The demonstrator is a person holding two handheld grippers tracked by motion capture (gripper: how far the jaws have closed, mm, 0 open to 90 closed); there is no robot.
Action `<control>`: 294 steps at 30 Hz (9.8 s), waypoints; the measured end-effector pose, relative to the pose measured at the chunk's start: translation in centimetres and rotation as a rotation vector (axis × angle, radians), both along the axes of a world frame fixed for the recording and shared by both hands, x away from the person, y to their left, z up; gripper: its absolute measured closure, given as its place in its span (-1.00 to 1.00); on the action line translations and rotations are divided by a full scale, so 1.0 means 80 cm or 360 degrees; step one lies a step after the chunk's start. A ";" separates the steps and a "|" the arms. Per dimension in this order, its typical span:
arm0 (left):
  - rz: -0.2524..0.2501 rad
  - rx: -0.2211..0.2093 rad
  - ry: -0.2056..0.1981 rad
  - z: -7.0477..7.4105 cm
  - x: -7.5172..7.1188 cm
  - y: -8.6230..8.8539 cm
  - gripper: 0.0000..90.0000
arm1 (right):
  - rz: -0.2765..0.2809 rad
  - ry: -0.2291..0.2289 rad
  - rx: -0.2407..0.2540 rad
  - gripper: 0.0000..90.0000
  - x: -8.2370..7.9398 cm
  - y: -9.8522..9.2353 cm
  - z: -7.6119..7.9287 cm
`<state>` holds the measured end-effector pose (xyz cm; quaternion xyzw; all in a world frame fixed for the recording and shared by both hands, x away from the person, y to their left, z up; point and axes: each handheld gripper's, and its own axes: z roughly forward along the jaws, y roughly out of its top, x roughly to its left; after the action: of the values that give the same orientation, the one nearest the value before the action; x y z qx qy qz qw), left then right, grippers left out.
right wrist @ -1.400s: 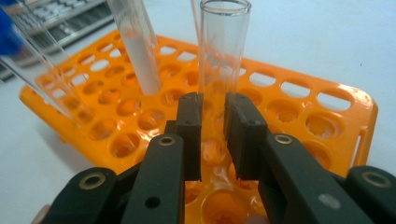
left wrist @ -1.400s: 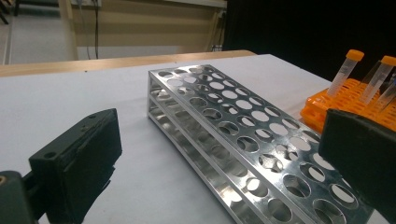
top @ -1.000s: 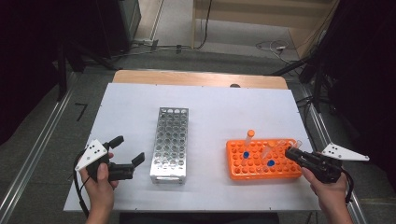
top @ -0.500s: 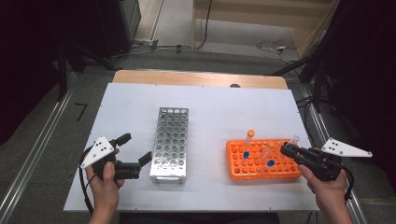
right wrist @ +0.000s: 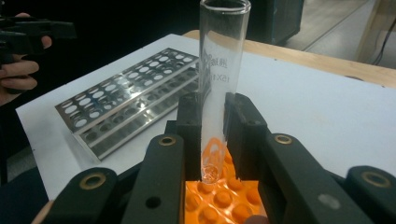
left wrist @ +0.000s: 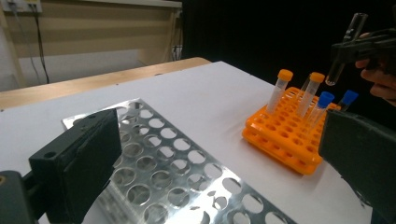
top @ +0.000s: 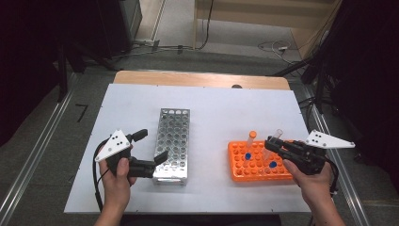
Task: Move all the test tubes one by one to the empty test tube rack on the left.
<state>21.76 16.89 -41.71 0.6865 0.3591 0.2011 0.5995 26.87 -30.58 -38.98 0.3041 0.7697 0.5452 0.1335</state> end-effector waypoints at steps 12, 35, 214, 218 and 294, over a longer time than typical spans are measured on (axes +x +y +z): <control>-0.0101 0.0010 0.0006 0.013 0.016 -0.039 -1.00 | 0.0084 0.0010 0.0017 0.65 -0.009 0.042 0.004; -0.0365 0.0040 0.0149 0.002 -0.002 -0.112 -0.27 | 0.0281 0.0039 -0.0096 0.65 -0.055 0.125 -0.052; 0.0138 0.0051 0.0135 0.008 0.109 -0.048 -1.00 | -0.0247 0.0189 -0.0012 -0.69 0.043 -0.079 -0.086; 0.0131 0.0046 0.0117 0.006 0.088 -0.041 -1.00 | -0.0257 0.0238 -0.0049 -0.47 0.045 -0.072 -0.093; 0.0034 0.0078 0.0110 0.006 0.053 -0.053 -1.00 | -0.0373 -0.0125 0.0069 0.65 0.012 -0.043 -0.012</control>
<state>26.00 12.66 -41.27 0.7037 0.3818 0.1923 0.5675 27.86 -34.05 -39.92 0.3730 0.7112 0.5537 0.2199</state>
